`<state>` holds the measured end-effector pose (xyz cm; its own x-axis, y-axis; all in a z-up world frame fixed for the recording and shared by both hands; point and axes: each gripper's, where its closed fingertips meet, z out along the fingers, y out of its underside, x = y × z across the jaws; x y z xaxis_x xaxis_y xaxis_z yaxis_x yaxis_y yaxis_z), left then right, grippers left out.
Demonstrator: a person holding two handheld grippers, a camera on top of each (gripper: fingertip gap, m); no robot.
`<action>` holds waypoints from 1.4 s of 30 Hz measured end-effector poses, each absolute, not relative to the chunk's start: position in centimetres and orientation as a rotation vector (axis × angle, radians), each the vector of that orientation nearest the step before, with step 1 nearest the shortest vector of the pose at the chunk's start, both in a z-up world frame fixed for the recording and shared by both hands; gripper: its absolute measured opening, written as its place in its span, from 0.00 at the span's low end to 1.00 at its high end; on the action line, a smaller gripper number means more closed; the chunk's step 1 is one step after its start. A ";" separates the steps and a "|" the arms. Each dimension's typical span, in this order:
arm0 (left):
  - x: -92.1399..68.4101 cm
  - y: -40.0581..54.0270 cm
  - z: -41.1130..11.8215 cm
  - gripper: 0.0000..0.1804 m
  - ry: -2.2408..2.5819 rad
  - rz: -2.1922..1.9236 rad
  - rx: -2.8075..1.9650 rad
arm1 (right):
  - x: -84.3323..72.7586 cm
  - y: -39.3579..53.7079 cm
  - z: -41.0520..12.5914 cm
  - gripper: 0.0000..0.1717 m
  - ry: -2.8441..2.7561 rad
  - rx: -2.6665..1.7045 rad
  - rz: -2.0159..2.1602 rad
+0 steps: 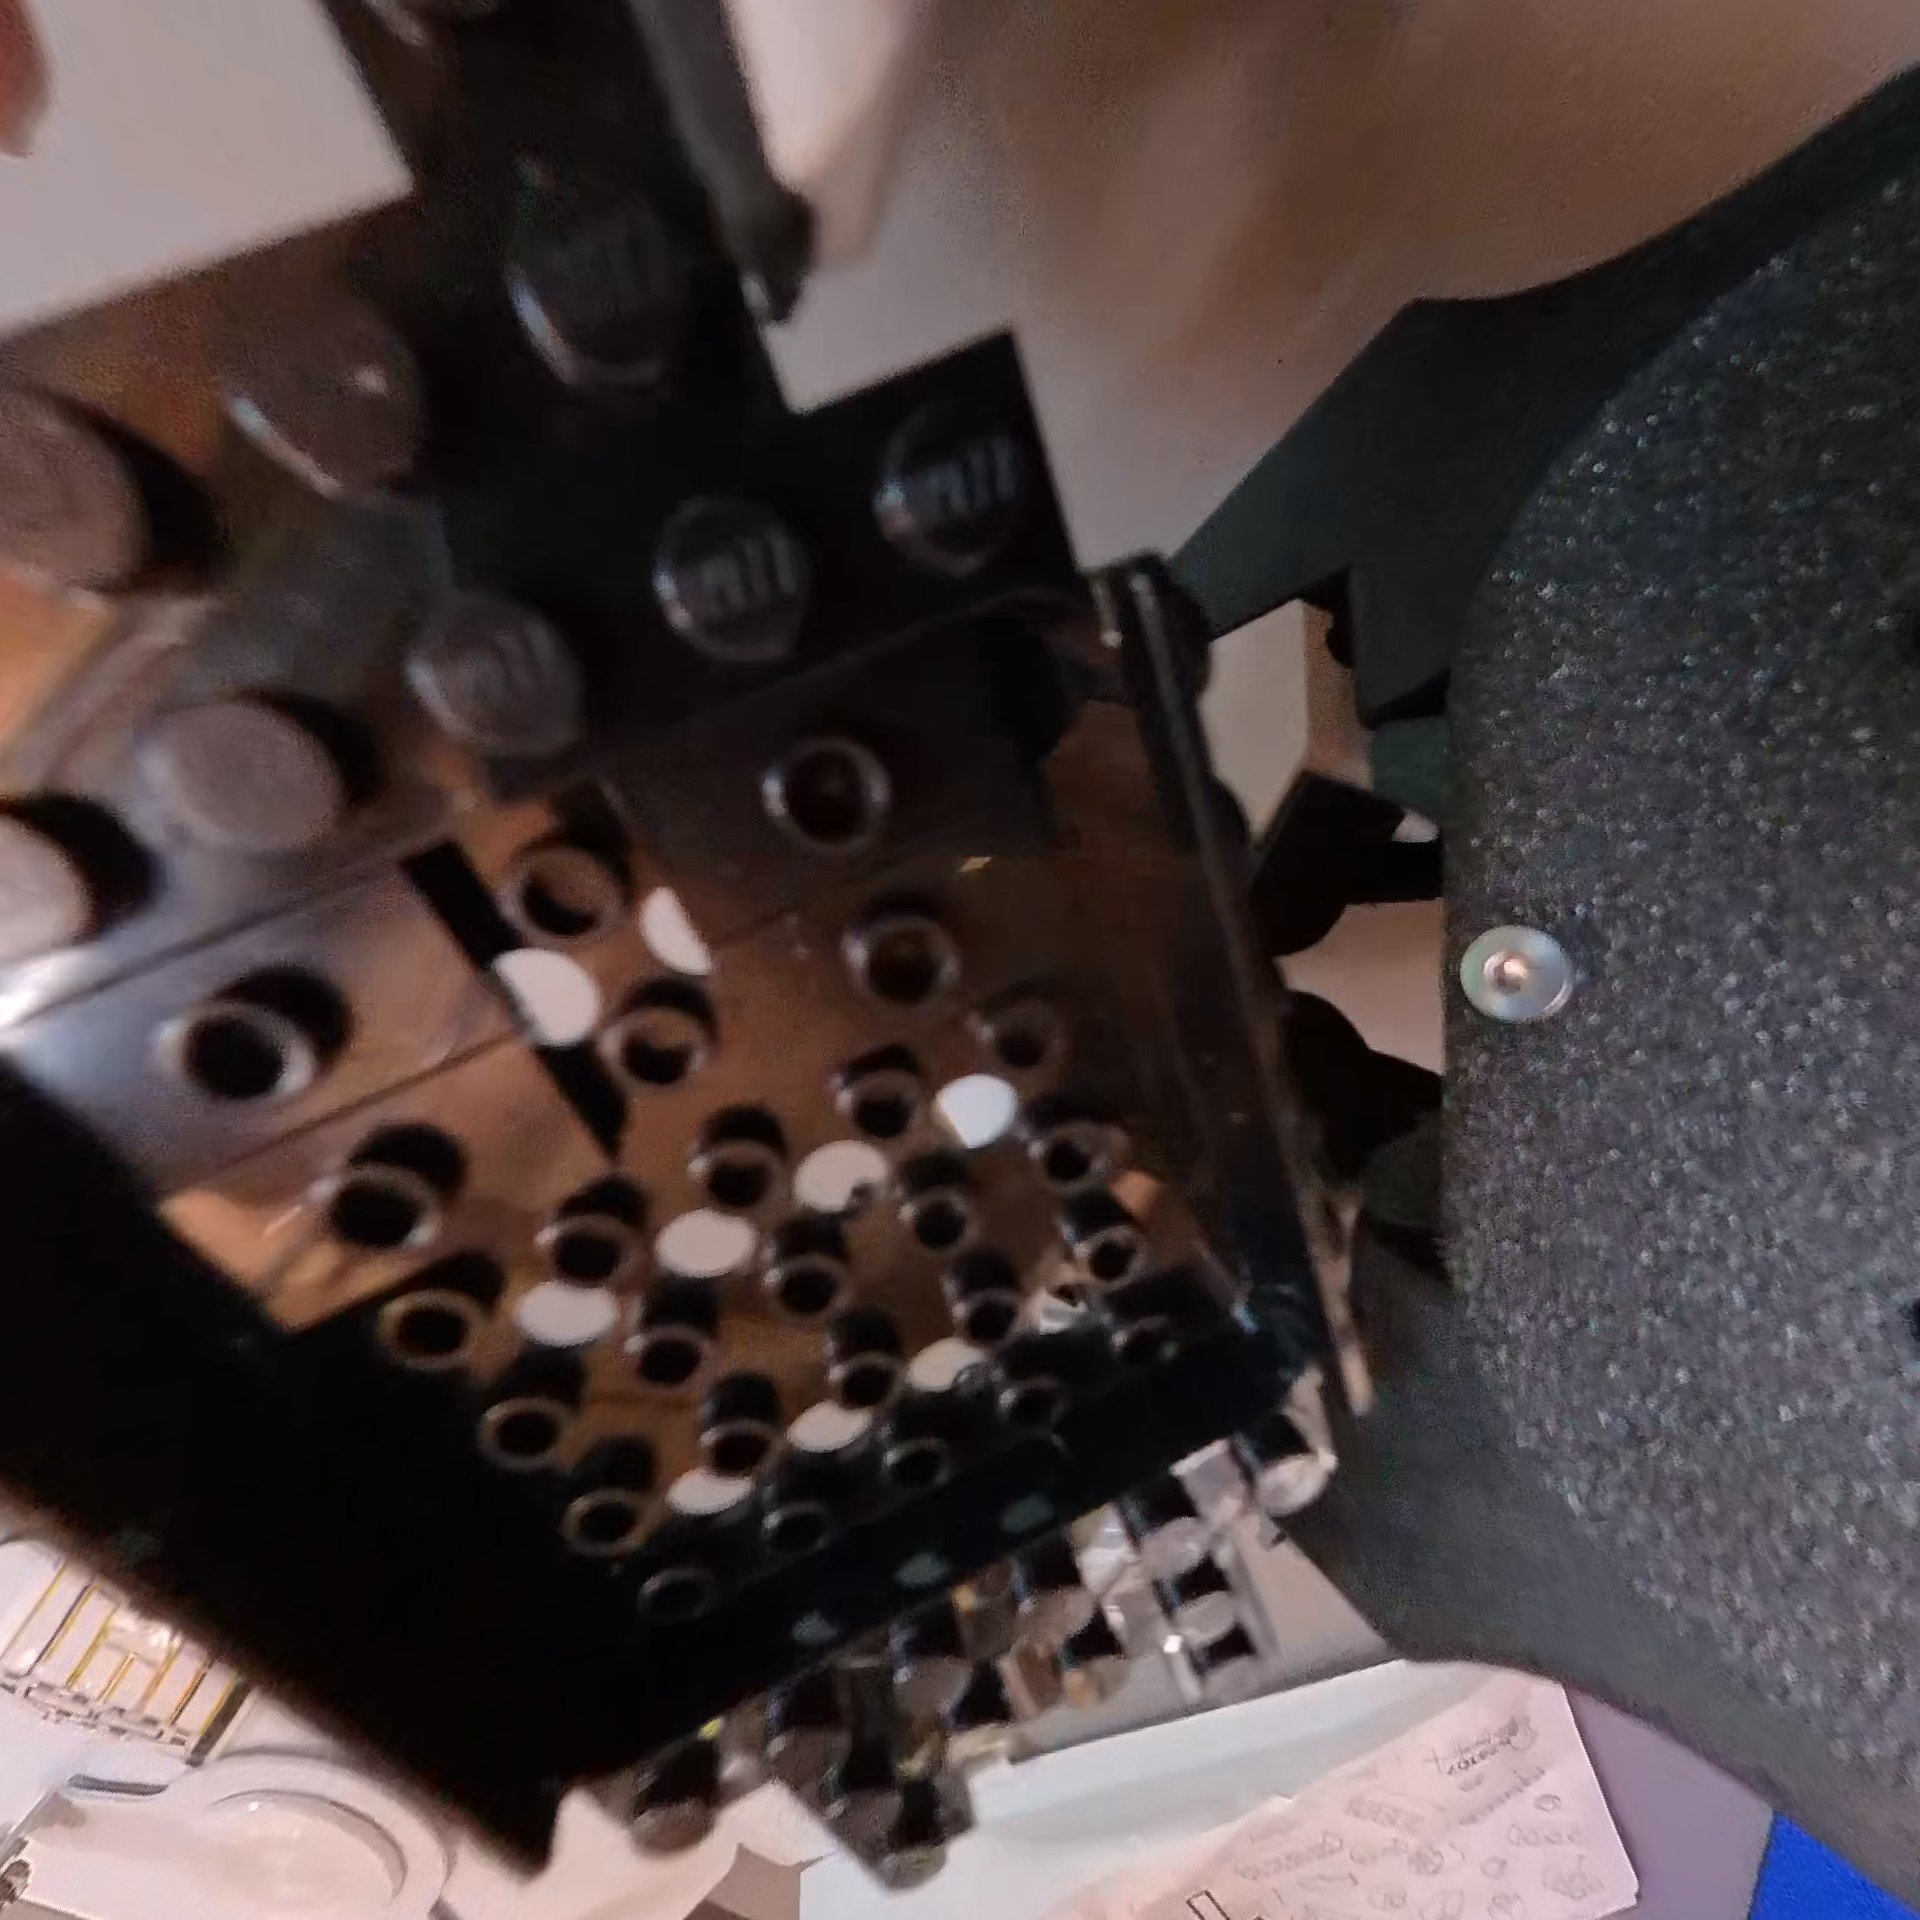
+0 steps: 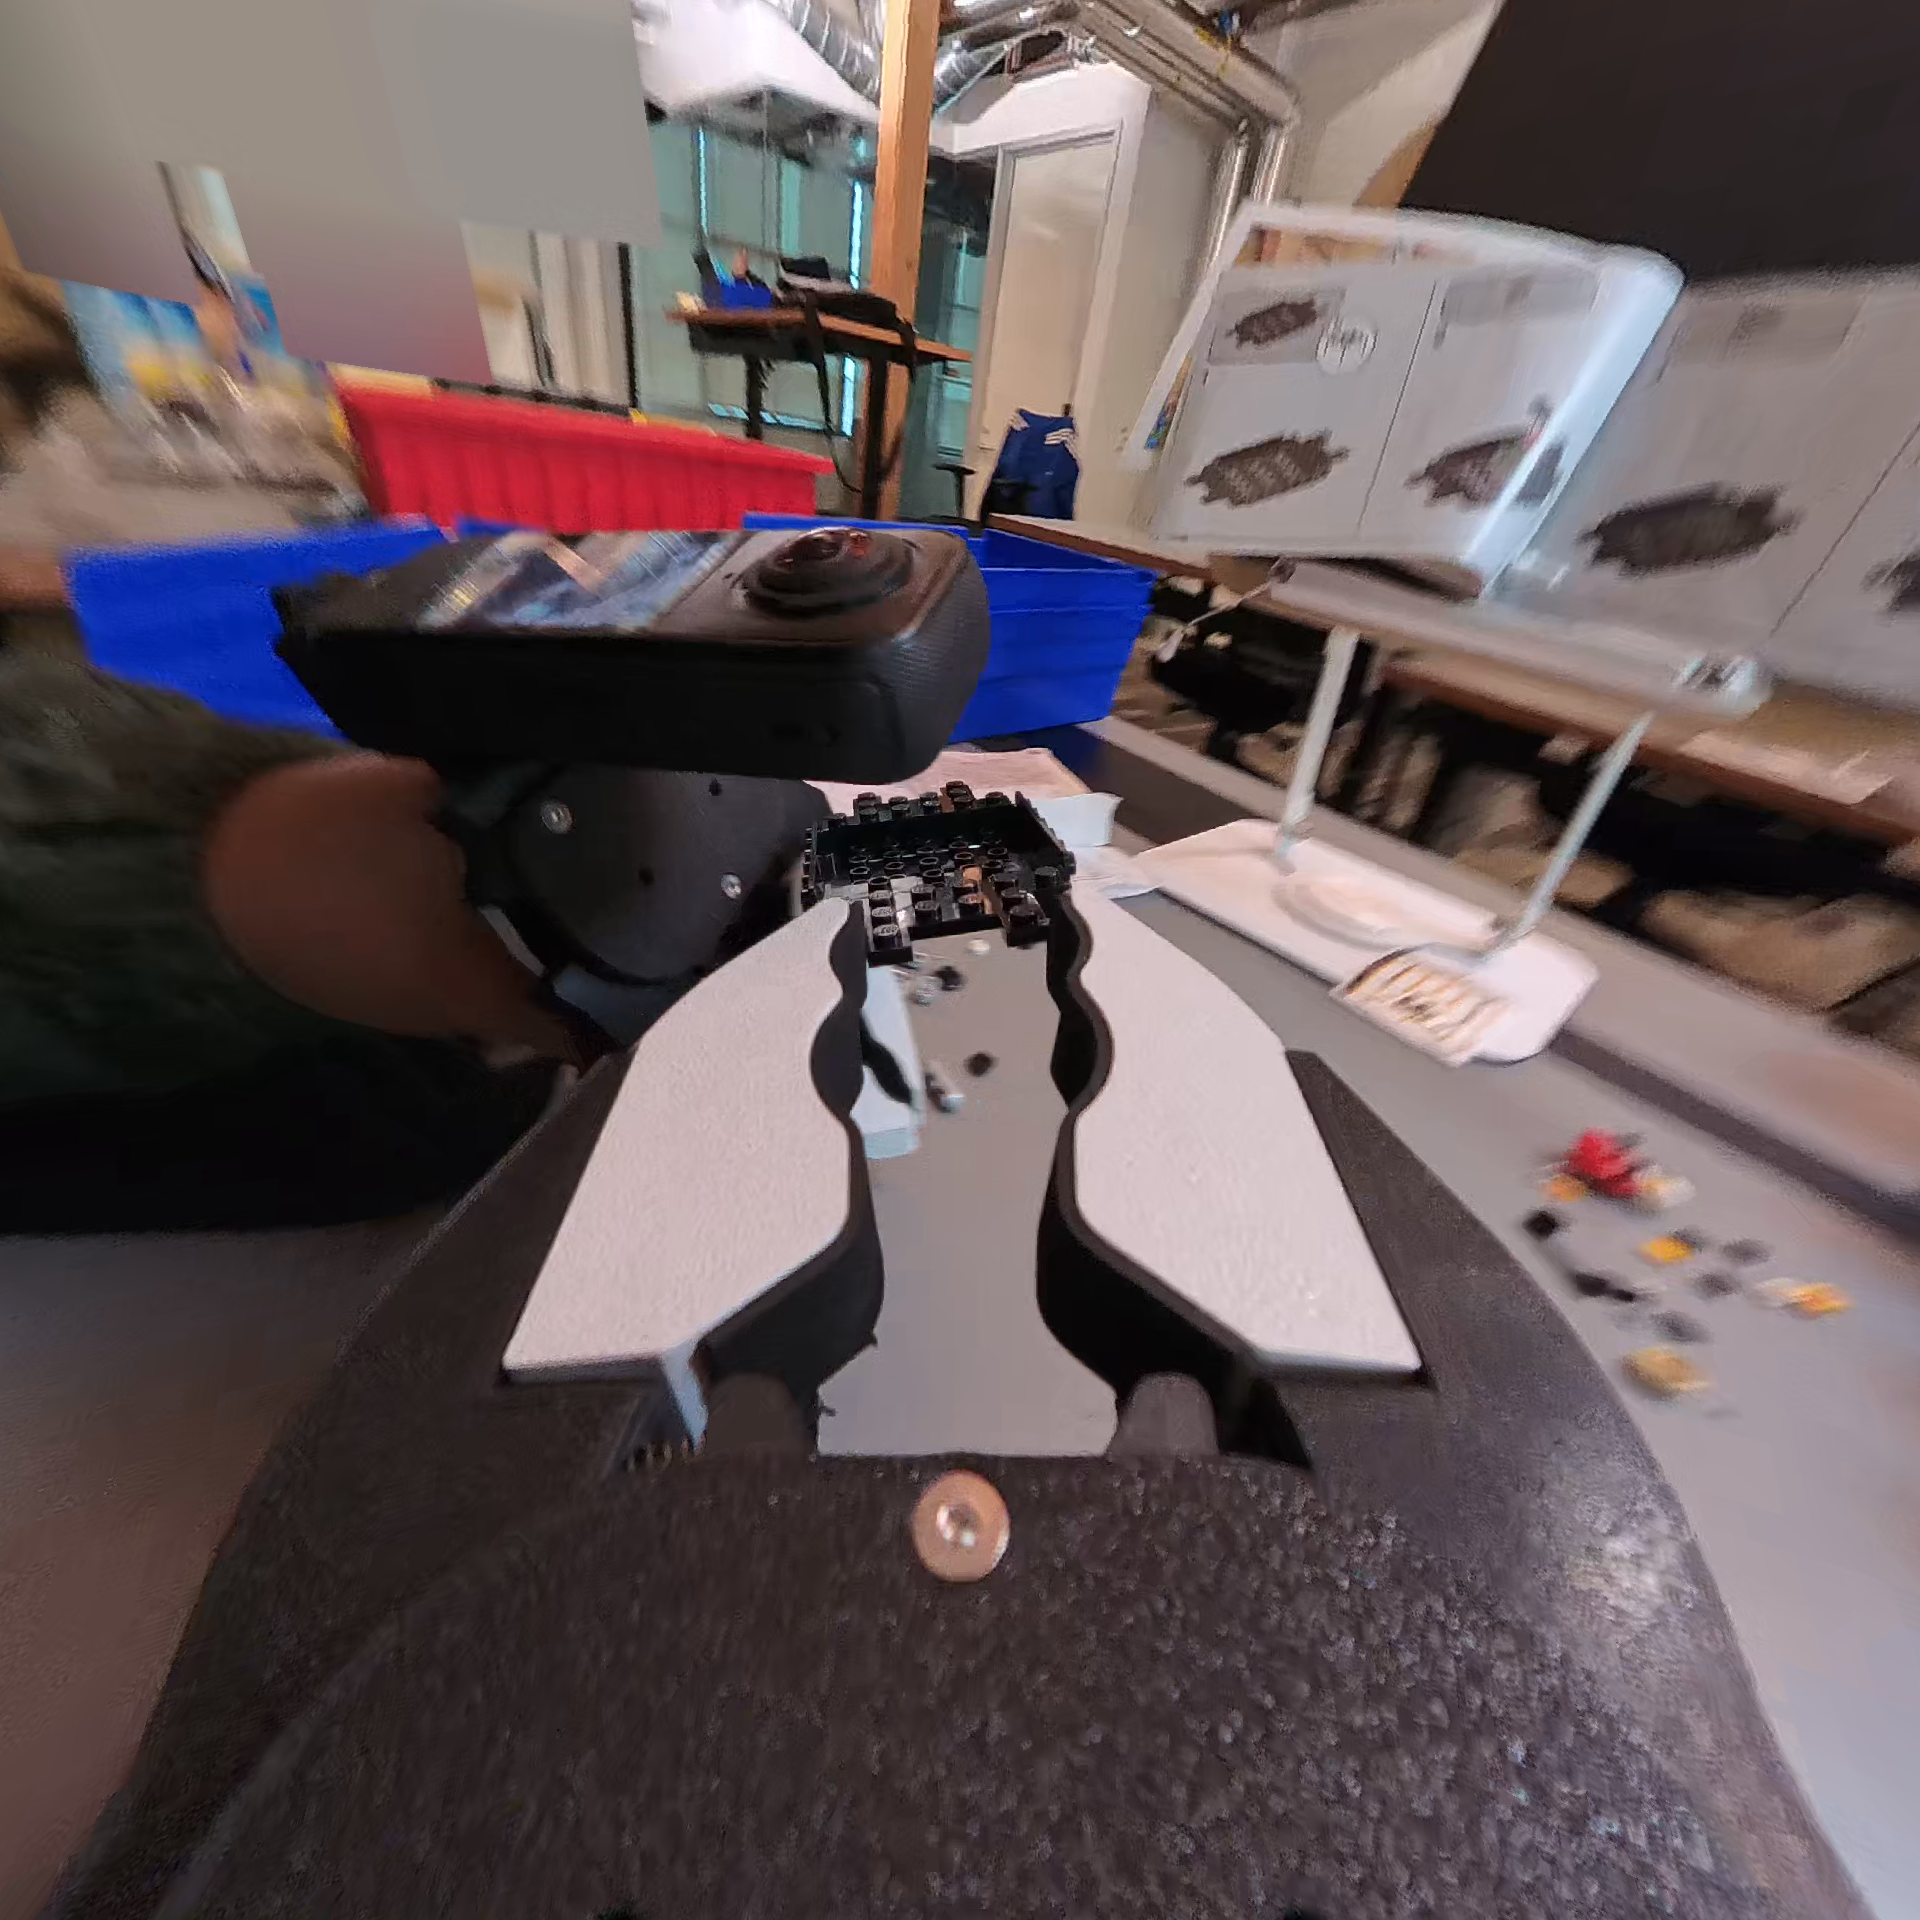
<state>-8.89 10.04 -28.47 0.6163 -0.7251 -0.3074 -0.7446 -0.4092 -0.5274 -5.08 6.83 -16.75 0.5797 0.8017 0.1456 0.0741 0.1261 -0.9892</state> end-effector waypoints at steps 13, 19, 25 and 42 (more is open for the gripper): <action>-8.5 9.7 -28.6 0.00 1.157 0.001 -2.210 | -4.4 6.9 -16.4 0.19 -1.004 -1.226 0.264; -8.5 9.7 -28.6 0.00 1.160 0.000 -2.211 | -4.2 7.1 -16.4 0.20 -1.036 -1.195 0.173; -8.5 9.8 -28.5 0.00 1.158 0.004 -2.207 | -4.1 7.2 -16.5 0.19 -0.995 -1.238 0.259; -9.6 11.6 -26.8 0.07 1.128 0.123 -2.193 | -3.9 8.0 -17.0 0.20 -0.709 -1.461 0.733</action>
